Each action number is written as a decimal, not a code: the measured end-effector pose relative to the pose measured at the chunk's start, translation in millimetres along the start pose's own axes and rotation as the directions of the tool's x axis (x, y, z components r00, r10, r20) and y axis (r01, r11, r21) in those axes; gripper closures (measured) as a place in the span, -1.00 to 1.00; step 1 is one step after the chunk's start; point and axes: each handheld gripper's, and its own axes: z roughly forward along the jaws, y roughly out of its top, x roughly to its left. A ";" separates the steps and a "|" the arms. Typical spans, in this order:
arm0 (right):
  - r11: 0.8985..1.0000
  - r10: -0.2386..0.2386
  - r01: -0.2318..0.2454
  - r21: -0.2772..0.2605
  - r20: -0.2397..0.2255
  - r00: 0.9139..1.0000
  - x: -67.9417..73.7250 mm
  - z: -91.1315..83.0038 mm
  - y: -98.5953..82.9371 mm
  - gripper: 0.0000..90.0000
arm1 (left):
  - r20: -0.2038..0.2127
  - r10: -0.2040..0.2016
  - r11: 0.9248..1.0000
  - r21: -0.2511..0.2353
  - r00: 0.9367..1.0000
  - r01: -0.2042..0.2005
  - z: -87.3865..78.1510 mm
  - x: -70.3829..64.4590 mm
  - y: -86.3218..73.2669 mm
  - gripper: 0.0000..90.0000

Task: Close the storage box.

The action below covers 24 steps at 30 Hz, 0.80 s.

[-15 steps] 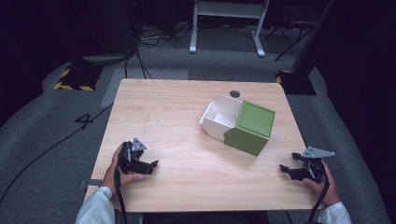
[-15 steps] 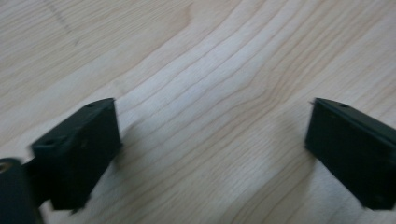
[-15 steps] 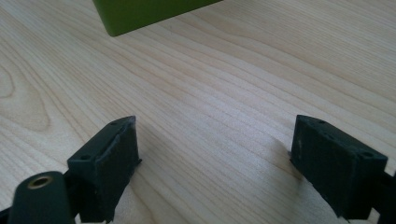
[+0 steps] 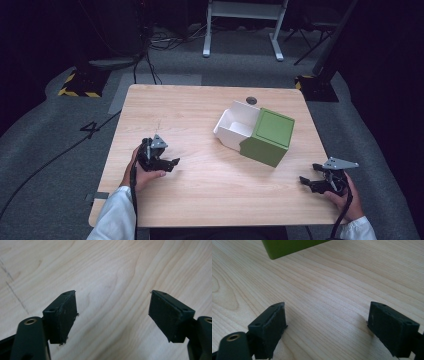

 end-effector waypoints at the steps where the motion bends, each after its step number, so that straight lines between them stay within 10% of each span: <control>1: 1.000 0.000 0.000 0.000 0.000 1.000 0.1 -0.1 0.0 -0.67 | 0.004 -0.006 1.000 0.000 1.000 0.006 2.0 -0.2 4.8 -0.48; 16: 1.000 -0.002 0.002 0.000 0.003 1.000 0.2 -0.1 0.0 -0.67 | 0.001 -0.022 0.990 -0.140 1.000 0.022 32.7 2.0 73.4 -0.37; 24: 1.000 -0.003 0.003 -0.001 0.003 1.000 0.3 -0.2 0.0 -0.67 | 0.003 -0.033 0.991 -0.131 0.999 0.033 52.3 0.0 99.5 -0.36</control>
